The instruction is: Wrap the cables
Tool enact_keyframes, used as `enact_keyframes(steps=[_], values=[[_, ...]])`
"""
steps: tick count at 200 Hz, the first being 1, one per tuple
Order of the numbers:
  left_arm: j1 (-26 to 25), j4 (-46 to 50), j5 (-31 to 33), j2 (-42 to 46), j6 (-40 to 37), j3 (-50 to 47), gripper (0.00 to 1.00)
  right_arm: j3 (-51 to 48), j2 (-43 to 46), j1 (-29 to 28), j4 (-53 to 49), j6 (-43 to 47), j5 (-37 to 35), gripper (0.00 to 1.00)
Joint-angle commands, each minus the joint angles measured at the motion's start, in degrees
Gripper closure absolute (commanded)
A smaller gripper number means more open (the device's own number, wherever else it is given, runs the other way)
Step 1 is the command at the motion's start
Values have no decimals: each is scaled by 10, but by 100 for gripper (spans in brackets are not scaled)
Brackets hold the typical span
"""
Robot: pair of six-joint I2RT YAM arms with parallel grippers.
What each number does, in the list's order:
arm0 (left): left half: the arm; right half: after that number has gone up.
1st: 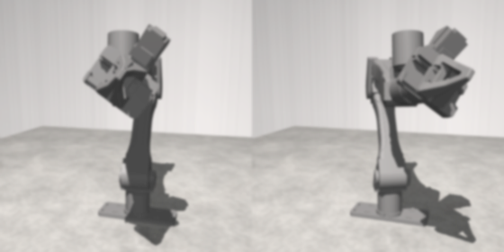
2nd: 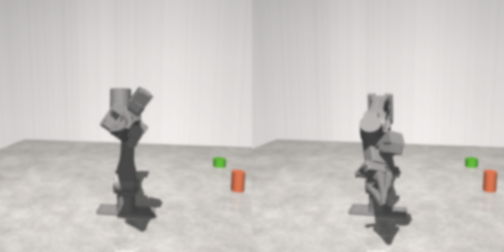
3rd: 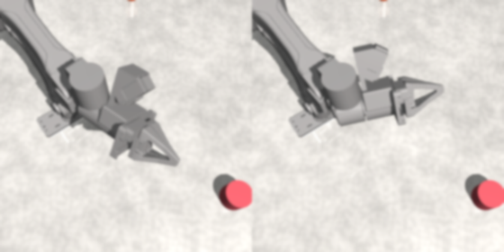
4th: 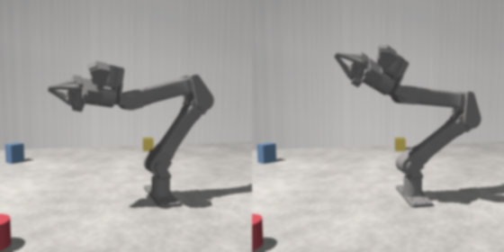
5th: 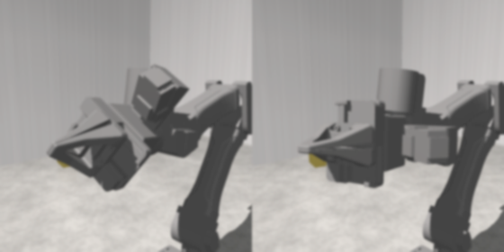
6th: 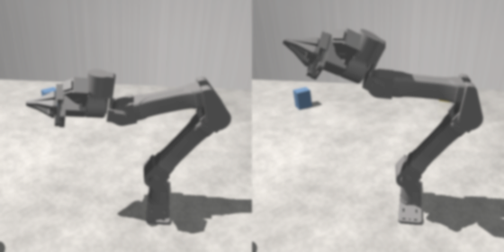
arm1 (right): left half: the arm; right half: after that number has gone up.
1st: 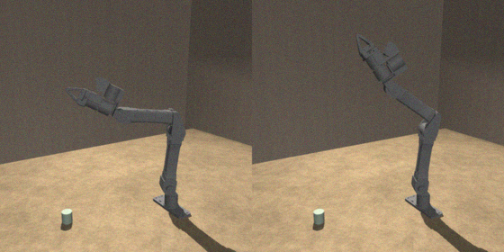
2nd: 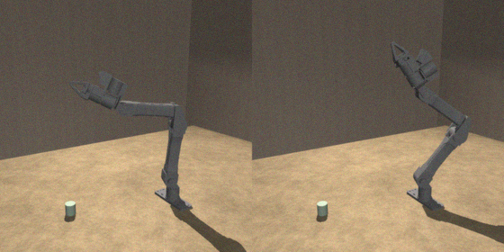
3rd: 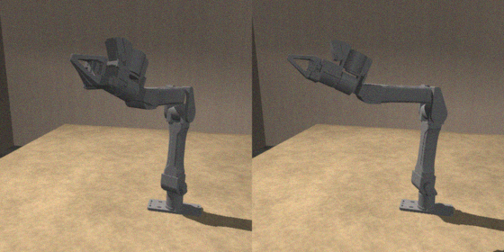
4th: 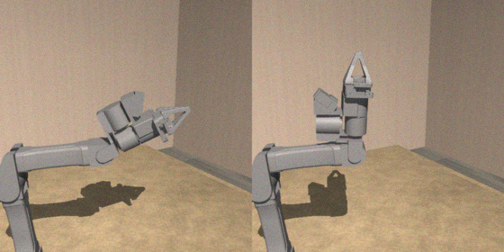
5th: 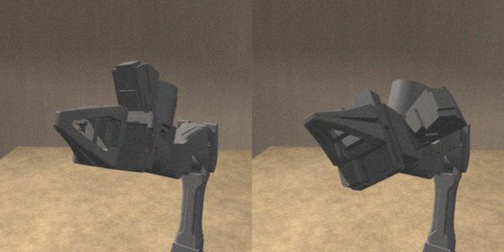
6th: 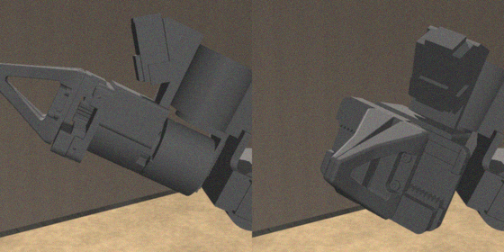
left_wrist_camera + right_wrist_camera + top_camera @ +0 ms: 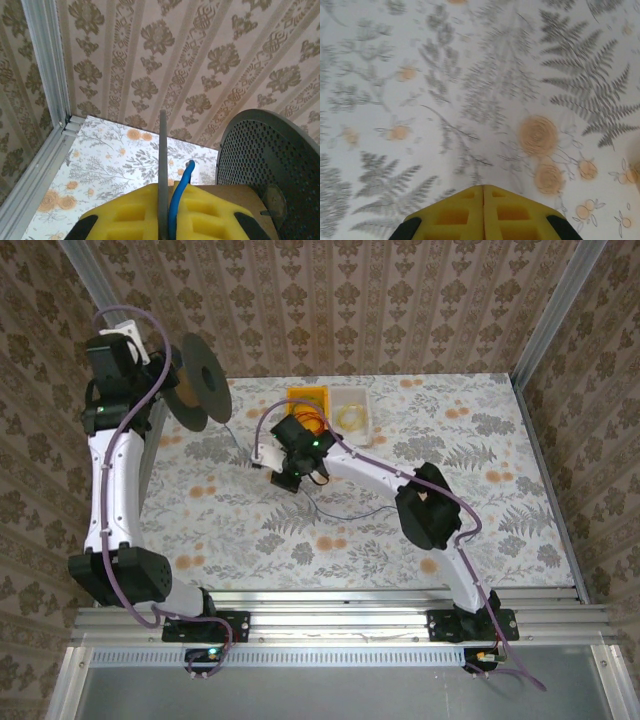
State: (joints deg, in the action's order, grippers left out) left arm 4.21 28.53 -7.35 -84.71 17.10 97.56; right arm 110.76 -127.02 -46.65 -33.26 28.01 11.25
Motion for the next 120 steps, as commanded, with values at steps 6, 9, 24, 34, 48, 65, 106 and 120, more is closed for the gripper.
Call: enact_keyframes(steps=[6,9,24,34,48,65,106,120], values=[[-21,-84,46,-20,-14,15,100,1,70,-25,-75,72,-31,100],[-24,-80,48,-22,-18,16,100,3,74,-26,-76,75,-33,100],[-40,-67,56,-34,-40,14,100,20,96,-32,-83,92,-47,100],[-51,-58,63,-42,-54,15,100,33,108,-36,-86,106,-57,100],[-67,-41,70,-52,-77,14,100,58,118,-39,-92,126,-76,100],[-91,-13,81,-65,-110,19,100,95,121,-38,-95,150,-102,100],[-141,41,104,-83,-177,28,100,202,80,-26,-74,211,-157,100],[-152,56,109,-82,-192,29,100,253,55,-19,-72,223,-170,100]])
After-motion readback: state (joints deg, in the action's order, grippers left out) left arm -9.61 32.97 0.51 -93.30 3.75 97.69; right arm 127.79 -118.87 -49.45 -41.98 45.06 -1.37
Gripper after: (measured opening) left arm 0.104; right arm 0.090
